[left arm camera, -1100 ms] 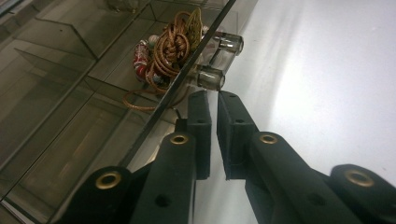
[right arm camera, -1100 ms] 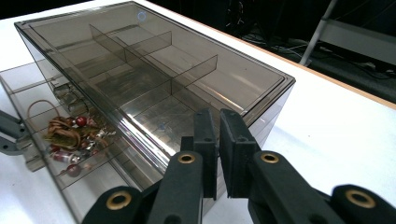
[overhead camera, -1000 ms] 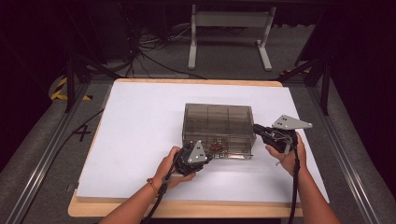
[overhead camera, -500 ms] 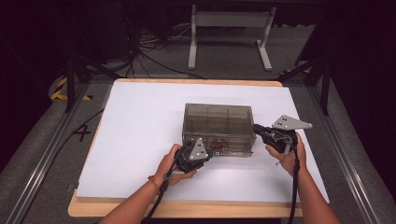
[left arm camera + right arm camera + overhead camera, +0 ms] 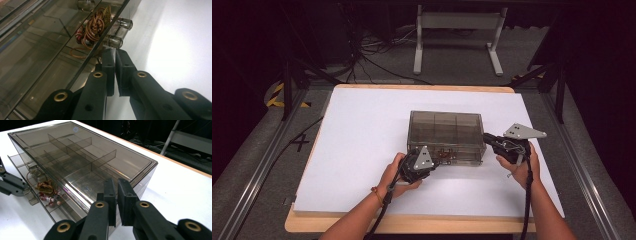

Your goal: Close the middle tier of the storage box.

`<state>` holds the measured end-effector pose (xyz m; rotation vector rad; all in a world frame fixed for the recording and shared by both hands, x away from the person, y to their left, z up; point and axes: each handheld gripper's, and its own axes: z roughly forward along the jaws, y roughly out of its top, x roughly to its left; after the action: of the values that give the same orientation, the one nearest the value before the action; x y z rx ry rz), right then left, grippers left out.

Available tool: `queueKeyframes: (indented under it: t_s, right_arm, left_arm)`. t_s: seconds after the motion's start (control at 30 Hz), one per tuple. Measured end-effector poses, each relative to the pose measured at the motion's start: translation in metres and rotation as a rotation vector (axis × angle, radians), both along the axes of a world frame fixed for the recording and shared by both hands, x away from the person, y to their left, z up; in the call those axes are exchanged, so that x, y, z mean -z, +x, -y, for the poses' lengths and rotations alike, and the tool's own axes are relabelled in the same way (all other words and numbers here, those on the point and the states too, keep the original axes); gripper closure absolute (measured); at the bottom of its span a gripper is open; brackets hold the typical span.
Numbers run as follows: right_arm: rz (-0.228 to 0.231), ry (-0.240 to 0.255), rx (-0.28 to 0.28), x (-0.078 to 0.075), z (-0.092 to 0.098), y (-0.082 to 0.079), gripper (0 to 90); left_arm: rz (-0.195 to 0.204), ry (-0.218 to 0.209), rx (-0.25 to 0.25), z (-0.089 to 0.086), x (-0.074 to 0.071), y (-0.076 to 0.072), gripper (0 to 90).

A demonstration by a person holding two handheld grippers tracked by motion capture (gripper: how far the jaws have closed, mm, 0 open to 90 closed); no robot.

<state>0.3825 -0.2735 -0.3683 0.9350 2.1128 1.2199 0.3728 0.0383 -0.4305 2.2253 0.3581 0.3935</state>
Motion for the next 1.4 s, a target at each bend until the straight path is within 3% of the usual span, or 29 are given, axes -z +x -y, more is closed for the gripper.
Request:
queueKeyframes:
  t_s: [1.4]
  right_arm:
    - [0.004,-0.007,-0.002,0.000,0.000,0.000,86.0]
  left_arm:
    - [0.008,0.003,-0.028,0.005,0.001,0.015,86.0]
